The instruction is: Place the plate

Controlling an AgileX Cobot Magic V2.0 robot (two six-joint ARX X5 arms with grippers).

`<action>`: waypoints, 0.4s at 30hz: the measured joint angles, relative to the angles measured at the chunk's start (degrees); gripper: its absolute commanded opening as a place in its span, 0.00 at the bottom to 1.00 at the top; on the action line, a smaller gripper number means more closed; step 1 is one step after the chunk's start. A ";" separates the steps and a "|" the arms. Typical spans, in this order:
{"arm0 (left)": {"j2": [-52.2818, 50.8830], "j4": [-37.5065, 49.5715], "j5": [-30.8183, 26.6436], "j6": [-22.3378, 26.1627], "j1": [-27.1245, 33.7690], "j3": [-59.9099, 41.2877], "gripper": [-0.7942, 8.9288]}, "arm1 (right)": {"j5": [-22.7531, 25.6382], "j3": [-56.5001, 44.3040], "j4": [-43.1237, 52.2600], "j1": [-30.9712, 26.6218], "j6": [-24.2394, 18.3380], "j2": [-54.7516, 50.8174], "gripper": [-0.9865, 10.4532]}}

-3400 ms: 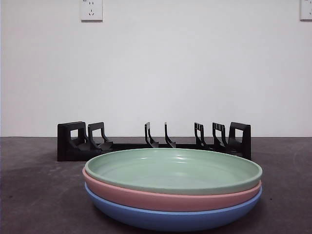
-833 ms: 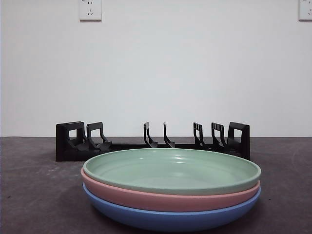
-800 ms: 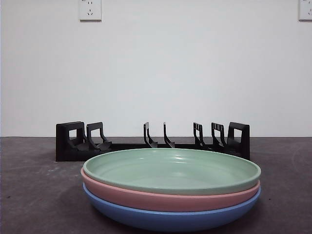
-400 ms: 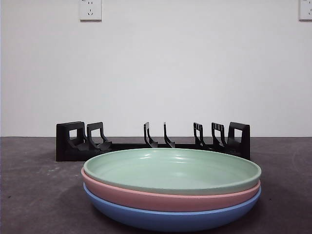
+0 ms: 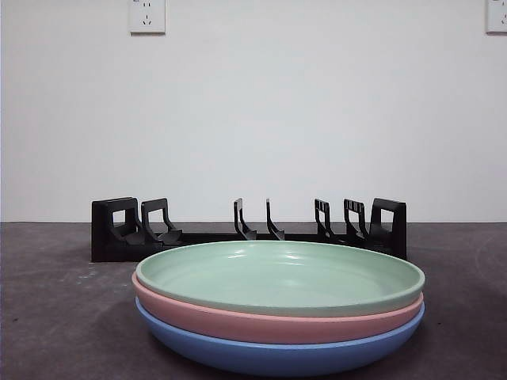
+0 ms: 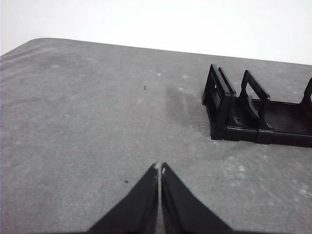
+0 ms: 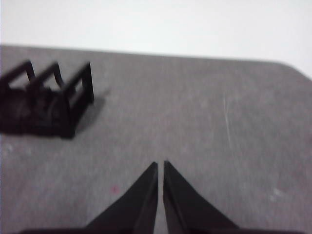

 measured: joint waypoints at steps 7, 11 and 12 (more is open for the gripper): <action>0.00 0.00 0.00 0.00 0.00 0.00 0.09 | -0.07 0.04 -0.28 0.00 0.09 0.07 0.10; 0.00 0.00 0.02 0.00 0.00 0.00 0.09 | -0.09 0.04 -0.26 0.00 0.13 0.07 0.10; 0.00 0.00 0.00 0.00 0.00 0.00 0.09 | -0.07 0.04 -0.20 0.00 0.13 0.07 0.10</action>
